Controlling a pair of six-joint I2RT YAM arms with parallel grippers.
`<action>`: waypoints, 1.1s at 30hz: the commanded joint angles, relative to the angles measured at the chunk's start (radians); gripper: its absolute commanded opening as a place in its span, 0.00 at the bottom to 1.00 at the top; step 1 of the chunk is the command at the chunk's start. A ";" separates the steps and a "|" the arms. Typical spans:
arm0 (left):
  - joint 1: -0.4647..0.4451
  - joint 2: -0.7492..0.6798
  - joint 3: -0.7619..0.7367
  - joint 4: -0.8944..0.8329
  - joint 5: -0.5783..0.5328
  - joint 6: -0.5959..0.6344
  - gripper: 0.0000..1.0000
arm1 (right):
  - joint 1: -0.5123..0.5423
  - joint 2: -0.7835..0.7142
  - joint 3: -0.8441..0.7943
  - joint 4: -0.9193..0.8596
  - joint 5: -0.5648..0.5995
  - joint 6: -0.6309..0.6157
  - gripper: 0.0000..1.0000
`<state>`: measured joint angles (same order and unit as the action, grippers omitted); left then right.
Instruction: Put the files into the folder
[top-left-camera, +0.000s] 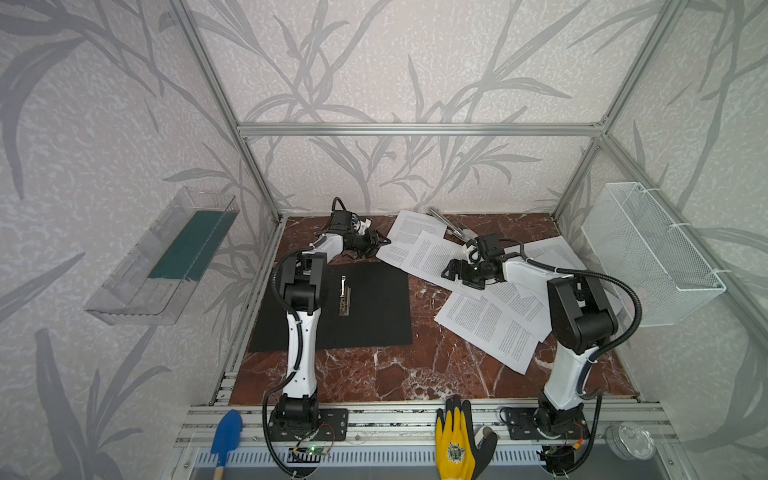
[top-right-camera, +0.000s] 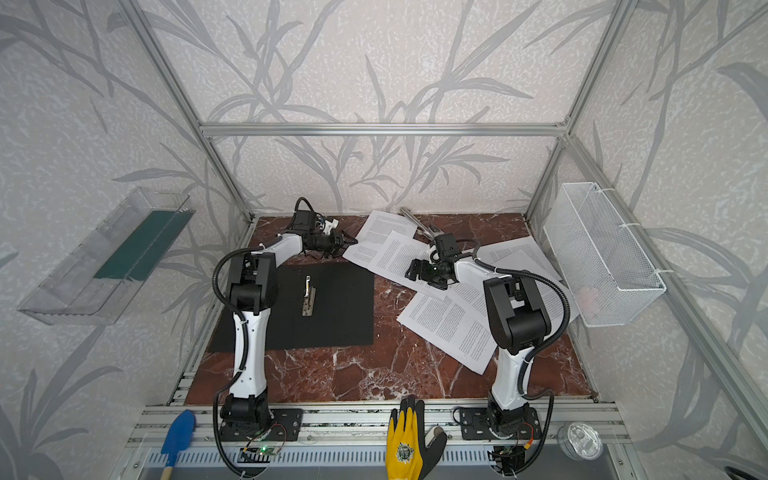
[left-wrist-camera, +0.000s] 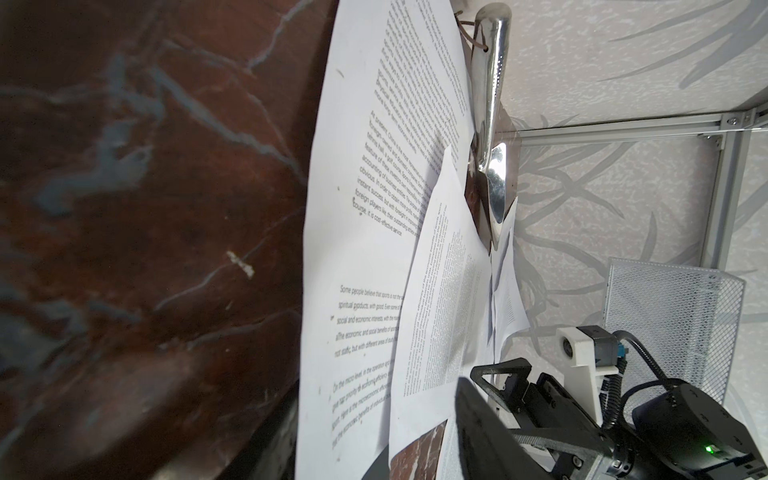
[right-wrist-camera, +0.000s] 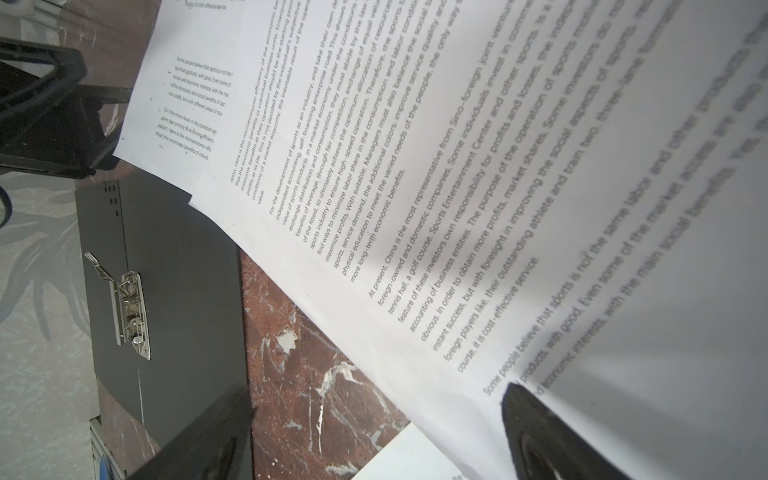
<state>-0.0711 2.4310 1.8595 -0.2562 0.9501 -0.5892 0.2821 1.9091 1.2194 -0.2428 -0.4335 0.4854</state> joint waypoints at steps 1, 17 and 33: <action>-0.004 0.020 0.012 0.012 0.003 -0.010 0.52 | -0.006 -0.034 -0.014 0.014 -0.021 0.006 0.95; -0.057 -0.231 -0.080 0.052 -0.097 -0.114 0.00 | -0.005 -0.259 -0.149 0.039 0.006 0.021 0.99; -0.215 -0.814 -0.468 0.011 -0.505 -0.095 0.00 | 0.009 -0.548 -0.338 0.018 0.054 -0.015 0.99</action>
<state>-0.2394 1.6672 1.4883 -0.2504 0.5617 -0.6838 0.2840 1.3983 0.9085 -0.2176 -0.3969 0.4824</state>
